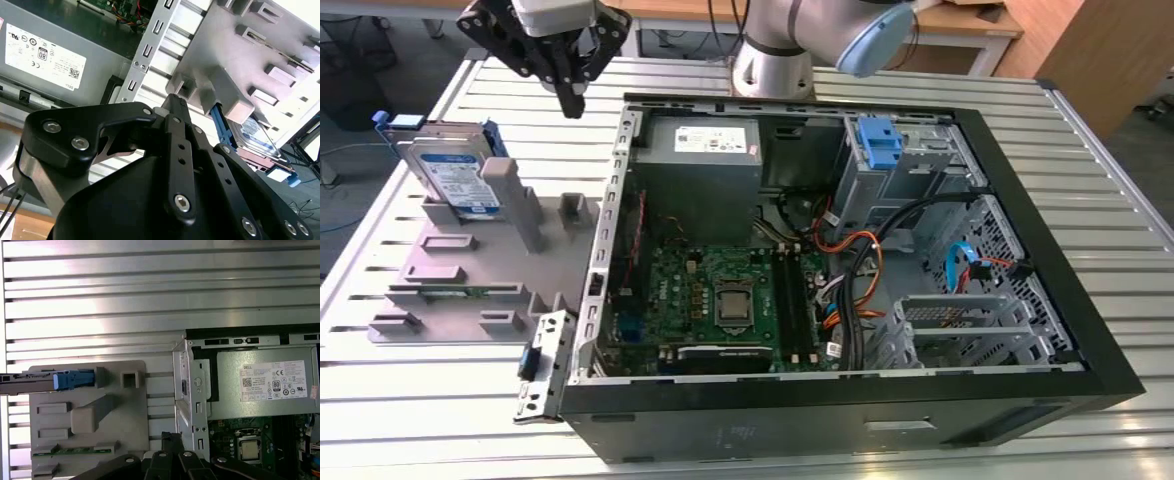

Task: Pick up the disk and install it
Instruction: 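Reach for the disk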

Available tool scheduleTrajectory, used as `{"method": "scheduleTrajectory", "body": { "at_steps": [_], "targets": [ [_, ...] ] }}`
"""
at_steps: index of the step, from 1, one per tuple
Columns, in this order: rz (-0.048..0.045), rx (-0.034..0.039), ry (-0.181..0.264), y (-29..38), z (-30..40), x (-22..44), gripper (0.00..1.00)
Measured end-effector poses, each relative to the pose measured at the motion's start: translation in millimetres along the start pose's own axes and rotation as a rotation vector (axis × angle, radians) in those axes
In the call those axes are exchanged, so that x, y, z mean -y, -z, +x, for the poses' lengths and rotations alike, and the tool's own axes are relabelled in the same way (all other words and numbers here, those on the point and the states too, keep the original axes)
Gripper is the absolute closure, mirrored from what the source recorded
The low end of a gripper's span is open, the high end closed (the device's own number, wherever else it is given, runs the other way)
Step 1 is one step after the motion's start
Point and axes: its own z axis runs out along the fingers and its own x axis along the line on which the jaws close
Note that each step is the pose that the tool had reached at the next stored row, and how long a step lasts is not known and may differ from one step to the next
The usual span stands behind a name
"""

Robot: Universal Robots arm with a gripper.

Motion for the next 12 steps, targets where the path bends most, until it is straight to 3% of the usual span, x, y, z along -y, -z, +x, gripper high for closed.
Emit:
{"method": "scheduleTrajectory", "body": {
  "at_steps": [12],
  "targets": [
    [0.0000,0.0000,0.000,-0.2,16.8,1.3,0.89]
  ]
}}
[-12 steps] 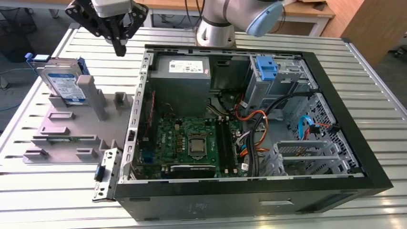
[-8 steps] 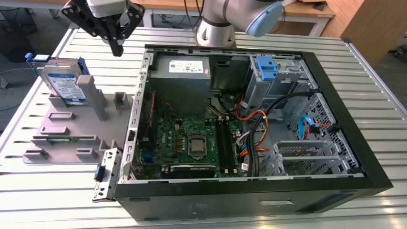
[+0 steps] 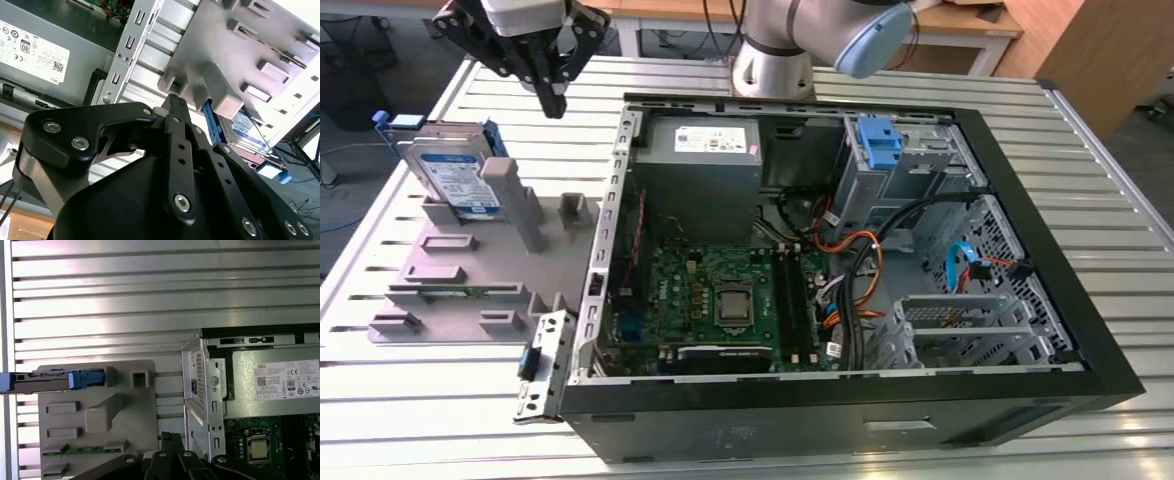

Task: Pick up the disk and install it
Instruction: 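Reach for the disk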

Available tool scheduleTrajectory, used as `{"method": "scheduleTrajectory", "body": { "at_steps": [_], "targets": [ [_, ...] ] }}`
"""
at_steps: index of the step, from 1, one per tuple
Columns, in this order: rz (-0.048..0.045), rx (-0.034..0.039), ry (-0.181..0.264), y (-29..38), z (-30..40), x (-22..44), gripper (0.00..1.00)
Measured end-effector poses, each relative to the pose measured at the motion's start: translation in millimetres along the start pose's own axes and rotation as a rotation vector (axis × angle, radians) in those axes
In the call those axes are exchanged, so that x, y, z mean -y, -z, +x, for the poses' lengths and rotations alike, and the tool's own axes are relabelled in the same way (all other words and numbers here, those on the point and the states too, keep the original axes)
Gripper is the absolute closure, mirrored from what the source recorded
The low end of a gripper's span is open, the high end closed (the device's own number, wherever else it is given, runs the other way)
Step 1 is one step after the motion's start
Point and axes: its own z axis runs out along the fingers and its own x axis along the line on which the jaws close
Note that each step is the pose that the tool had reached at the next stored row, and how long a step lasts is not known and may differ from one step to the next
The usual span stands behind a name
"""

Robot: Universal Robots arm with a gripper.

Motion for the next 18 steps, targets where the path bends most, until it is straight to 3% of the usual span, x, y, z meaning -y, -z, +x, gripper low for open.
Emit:
{"method": "scheduleTrajectory", "body": {
  "at_steps": [18],
  "targets": [
    [0.0000,0.0000,0.000,-0.2,25.9,2.0,0.89]
  ]
}}
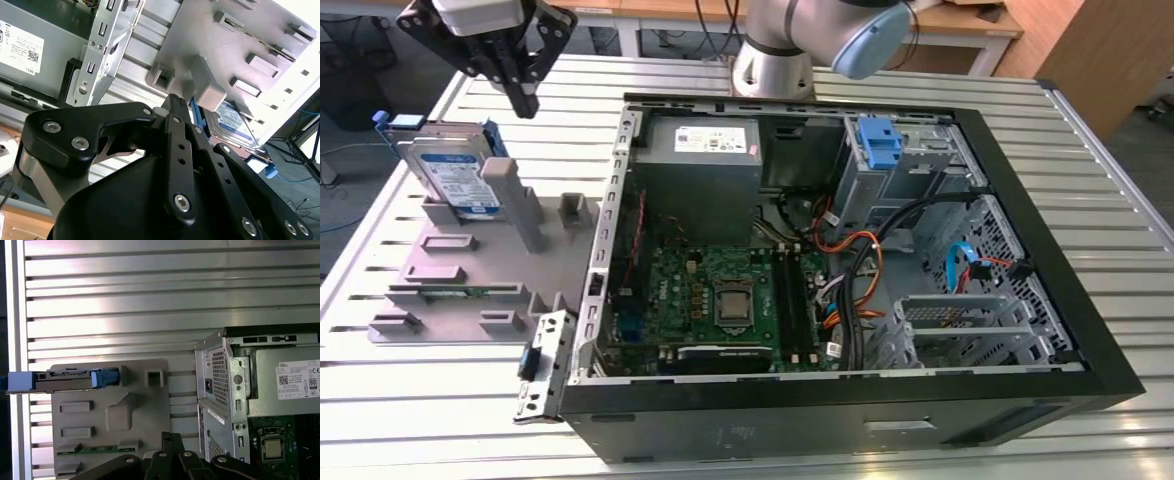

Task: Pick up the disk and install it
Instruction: 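Reach for the disk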

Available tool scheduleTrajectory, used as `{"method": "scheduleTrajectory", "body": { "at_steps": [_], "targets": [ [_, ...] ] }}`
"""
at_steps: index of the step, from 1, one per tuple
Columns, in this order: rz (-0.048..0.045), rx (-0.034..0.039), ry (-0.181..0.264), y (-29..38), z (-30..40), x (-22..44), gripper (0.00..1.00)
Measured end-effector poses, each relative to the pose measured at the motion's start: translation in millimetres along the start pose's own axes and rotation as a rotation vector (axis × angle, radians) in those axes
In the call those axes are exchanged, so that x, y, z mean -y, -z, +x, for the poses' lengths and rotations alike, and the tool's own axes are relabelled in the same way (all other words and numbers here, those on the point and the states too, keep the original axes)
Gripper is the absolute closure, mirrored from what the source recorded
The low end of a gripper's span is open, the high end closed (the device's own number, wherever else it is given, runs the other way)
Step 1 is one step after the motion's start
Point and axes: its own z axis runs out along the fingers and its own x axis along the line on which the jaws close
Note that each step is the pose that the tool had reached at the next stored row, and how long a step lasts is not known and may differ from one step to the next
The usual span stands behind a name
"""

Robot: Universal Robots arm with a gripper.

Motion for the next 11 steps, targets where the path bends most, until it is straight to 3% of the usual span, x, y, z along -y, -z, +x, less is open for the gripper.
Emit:
{"method": "scheduleTrajectory", "body": {
  "at_steps": [11],
  "targets": [
    [0.0000,0.0000,0.000,-0.1,15.5,1.2,0.89]
  ]
}}
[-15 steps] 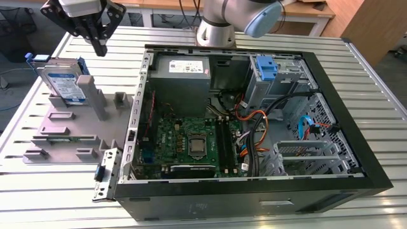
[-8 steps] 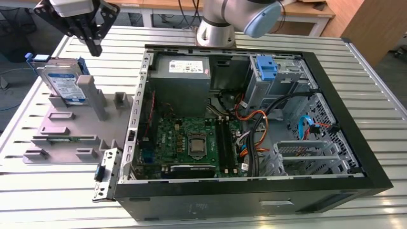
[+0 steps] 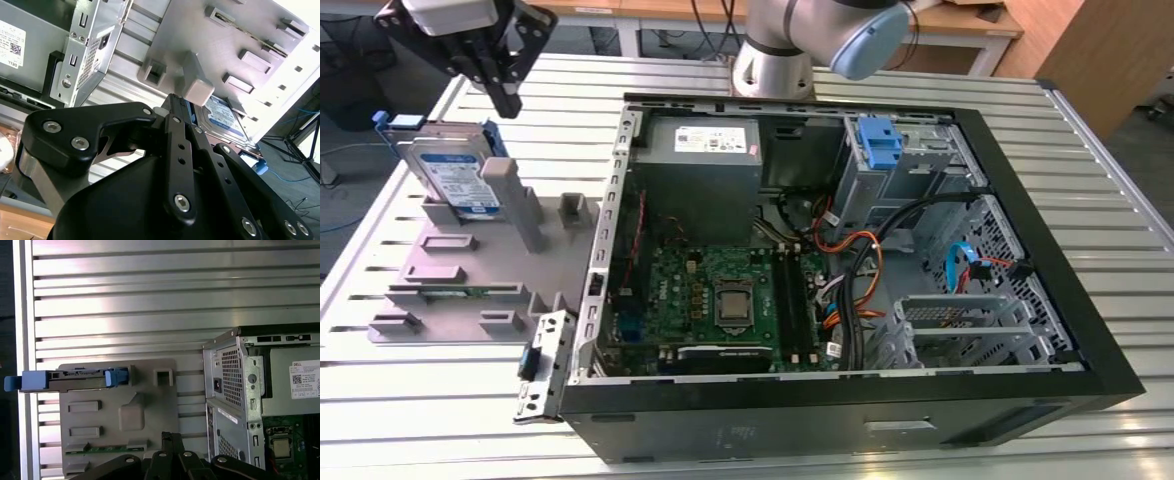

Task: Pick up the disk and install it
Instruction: 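Reach for the disk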

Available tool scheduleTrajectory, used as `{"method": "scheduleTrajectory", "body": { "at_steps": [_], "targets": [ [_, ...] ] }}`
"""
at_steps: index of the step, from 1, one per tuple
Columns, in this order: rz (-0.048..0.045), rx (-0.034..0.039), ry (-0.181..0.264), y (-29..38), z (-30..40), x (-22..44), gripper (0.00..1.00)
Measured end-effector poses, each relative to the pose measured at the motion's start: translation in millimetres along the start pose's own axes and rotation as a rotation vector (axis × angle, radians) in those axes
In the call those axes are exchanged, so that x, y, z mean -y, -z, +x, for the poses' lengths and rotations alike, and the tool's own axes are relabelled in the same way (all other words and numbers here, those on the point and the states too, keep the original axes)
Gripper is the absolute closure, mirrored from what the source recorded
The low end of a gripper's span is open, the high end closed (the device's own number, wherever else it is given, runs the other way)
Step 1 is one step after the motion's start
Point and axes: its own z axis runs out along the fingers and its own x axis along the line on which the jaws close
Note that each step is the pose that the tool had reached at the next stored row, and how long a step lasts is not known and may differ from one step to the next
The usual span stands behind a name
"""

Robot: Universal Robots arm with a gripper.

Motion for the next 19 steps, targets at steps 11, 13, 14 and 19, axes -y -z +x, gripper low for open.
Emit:
{"method": "scheduleTrajectory", "body": {
  "at_steps": [11,13,14,19],
  "targets": [
    [0.0000,0.0000,0.000,-0.1,15.4,1.2,0.89],
    [0.0000,0.0000,0.000,-0.1,18.1,1.4,0.89],
    [0.0000,0.0000,0.000,-0.2,19.6,1.5,0.89],
    [0.0000,-0.0001,0.000,-0.2,26.5,2.1,0.89]
  ]
}}
